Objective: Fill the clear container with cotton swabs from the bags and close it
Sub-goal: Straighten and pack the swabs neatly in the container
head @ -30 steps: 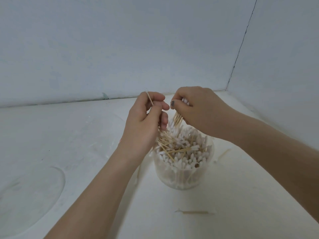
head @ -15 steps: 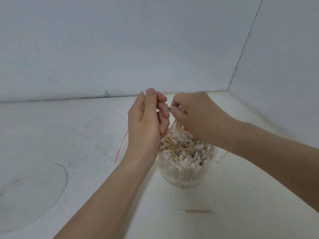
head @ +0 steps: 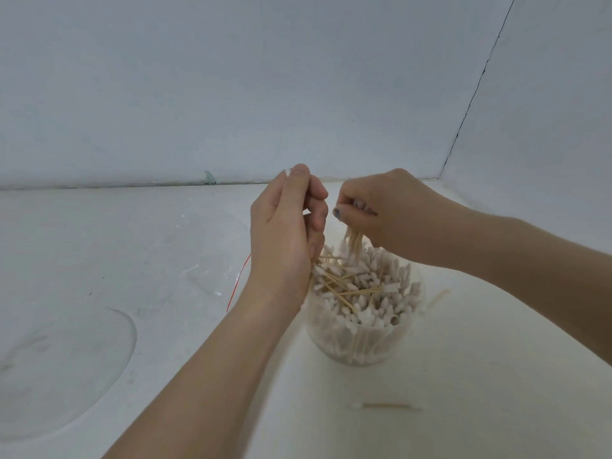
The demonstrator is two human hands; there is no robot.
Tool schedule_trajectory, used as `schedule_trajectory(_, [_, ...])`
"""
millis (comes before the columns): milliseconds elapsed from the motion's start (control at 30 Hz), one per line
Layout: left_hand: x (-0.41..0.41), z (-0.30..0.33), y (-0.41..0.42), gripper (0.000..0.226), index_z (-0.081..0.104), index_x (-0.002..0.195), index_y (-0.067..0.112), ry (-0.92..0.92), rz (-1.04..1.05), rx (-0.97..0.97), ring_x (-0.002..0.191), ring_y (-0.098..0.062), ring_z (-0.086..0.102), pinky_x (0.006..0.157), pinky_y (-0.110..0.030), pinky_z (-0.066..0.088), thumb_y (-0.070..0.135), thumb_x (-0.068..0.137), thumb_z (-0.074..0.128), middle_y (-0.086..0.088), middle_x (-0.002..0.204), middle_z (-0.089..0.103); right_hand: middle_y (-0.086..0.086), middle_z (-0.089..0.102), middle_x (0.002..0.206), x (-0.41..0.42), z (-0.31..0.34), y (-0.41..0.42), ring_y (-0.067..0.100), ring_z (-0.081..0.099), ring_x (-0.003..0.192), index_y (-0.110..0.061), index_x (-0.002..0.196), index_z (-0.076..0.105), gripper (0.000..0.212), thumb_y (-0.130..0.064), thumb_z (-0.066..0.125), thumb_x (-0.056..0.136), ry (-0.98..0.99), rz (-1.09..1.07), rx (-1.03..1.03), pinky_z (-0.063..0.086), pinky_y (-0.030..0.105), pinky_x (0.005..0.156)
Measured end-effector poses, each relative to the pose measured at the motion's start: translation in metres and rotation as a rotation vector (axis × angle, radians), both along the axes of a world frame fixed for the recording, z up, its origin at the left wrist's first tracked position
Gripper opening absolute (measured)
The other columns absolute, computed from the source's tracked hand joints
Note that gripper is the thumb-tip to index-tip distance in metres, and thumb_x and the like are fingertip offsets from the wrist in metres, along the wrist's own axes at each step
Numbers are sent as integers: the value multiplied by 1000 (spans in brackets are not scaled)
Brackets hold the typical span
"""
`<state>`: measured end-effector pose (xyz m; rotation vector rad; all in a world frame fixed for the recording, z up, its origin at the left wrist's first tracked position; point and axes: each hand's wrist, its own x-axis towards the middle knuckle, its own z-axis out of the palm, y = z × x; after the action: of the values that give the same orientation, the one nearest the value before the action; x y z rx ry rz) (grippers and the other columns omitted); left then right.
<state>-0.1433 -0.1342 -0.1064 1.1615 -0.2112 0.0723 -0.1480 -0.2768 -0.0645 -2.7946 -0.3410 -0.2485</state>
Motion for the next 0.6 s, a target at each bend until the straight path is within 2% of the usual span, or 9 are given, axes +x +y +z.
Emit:
schedule_trajectory(100, [4,3,5,38,55,73,13,22,-28,-67,35,-11,22,36,-20,18,25,107,44,-2,56,43,-11,58,47,1,6,-6,2,53,39,-17,84,65,24,-30,54,100,13,-56,210,36,9,41])
schedule_trajectory(267, [7,6,12,39,54,72,15,72,-70,-151,34,-10,19,35,-19,14,26,108,42,1,54,41,-10,55,41,3,12,-14,3,49,34,-12,85,66,24,-24,54,101,25,-87,349,34,9,39])
schedule_trajectory(433, [9,9,17,39,54,70,15,72,-84,-171,33,-9,19,34,-18,15,24,106,43,1,52,40,-13,56,50,2,7,-6,-1,55,43,-20,85,64,22,-30,53,101,-95,-25,222,39,10,44])
schedule_trajectory(533, [10,10,19,40,54,69,14,76,-107,-162,32,-9,19,34,-18,15,24,106,43,1,51,40,-11,57,61,-3,-5,2,8,57,58,-17,85,62,23,-29,51,102,-153,73,70,45,20,55])
schedule_trajectory(600, [10,11,19,38,53,69,13,79,-123,-142,32,-10,19,34,-17,15,23,105,44,1,51,40,-10,56,66,-5,-13,3,11,55,63,-15,84,61,23,-25,51,102,-217,151,24,44,22,62])
